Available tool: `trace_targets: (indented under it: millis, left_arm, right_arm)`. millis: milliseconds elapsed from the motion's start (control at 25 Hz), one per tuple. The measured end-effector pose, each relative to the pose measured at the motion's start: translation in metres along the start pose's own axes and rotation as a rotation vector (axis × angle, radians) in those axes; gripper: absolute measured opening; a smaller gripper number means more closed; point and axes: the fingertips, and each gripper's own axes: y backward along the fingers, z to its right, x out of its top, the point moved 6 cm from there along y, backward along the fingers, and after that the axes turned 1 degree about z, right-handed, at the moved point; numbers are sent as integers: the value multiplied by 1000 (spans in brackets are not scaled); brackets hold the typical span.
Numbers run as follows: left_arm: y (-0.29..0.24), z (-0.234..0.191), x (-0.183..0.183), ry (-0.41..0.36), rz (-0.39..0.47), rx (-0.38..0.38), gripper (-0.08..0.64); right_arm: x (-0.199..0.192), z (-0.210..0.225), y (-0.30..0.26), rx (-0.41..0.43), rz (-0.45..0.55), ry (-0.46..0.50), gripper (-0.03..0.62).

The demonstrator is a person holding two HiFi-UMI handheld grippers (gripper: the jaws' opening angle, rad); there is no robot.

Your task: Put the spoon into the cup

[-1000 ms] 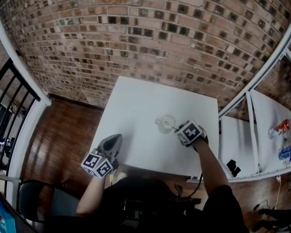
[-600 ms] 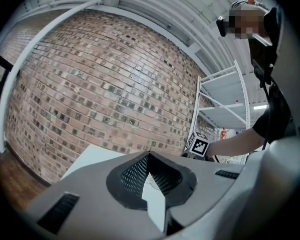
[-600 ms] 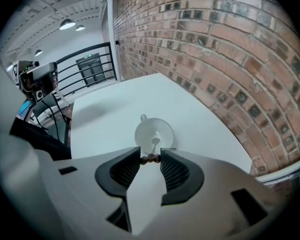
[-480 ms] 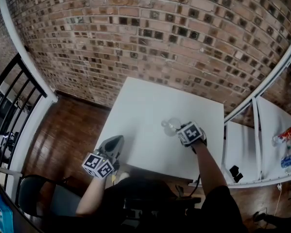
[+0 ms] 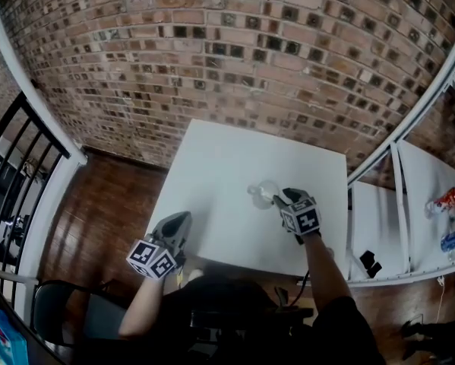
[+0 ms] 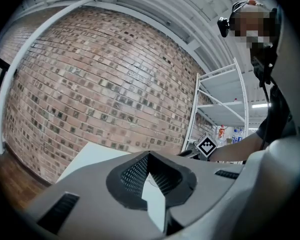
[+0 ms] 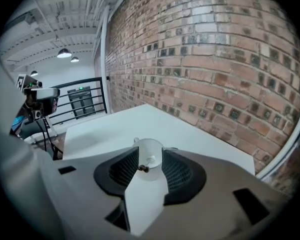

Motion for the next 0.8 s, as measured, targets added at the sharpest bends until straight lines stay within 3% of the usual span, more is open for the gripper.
trace_targets:
  millis: [280, 560, 800]
  left_arm:
    - [-19, 6, -3, -6, -6, -49, 5]
    - [-35, 15, -5, -4, -29, -93, 5]
    - [-41, 23, -11, 0, -44, -128, 5]
  right_arm:
    - [-20, 11, 49, -45, 198, -96, 149]
    - [-61, 22, 128, -216, 437, -303, 13]
    - [-90, 8, 160, -315, 527, -404, 5]
